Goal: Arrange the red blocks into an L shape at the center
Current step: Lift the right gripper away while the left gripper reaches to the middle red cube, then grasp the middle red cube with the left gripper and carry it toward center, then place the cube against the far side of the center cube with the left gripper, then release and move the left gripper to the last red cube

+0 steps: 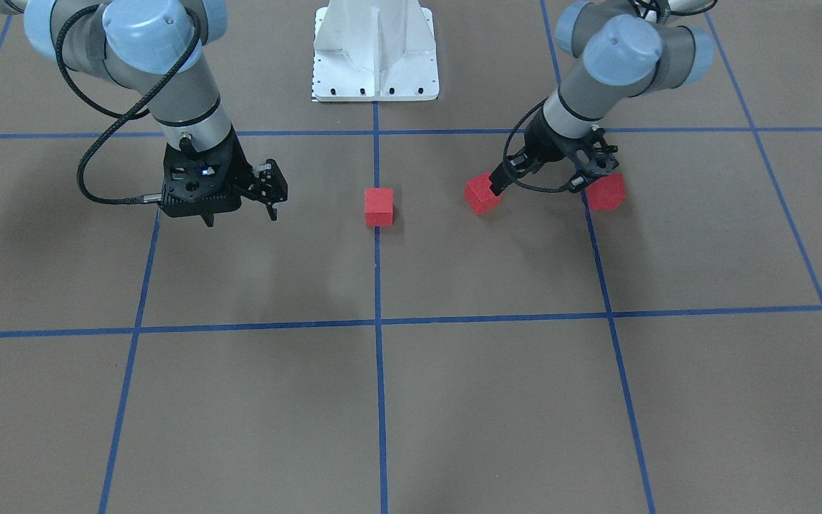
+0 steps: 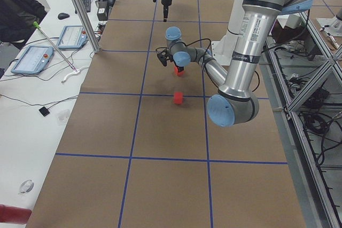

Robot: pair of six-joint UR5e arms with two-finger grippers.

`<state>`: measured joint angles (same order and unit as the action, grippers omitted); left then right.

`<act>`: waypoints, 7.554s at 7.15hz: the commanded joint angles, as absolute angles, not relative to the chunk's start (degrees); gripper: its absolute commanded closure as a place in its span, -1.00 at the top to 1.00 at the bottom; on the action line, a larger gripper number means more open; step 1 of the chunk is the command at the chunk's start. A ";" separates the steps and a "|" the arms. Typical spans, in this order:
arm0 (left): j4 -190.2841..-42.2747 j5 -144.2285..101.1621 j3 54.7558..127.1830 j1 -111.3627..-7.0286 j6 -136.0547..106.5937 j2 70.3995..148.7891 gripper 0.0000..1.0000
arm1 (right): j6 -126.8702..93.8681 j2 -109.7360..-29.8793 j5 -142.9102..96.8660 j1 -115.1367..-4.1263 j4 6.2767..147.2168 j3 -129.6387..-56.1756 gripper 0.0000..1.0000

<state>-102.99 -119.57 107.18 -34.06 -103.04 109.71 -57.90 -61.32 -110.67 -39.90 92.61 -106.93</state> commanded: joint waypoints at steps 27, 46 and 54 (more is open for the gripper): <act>-98.09 -112.41 72.60 -30.15 -65.48 144.14 -1.00 | -57.30 -63.98 -110.13 -40.25 86.92 -104.77 1.00; -95.18 -112.32 74.62 -27.95 -66.18 143.26 -0.89 | -57.22 -64.07 -110.21 -40.34 86.66 -104.68 1.00; -90.79 -112.33 102.14 -29.26 -65.21 122.60 0.98 | -57.13 -64.34 -110.13 -40.60 86.66 -104.59 1.00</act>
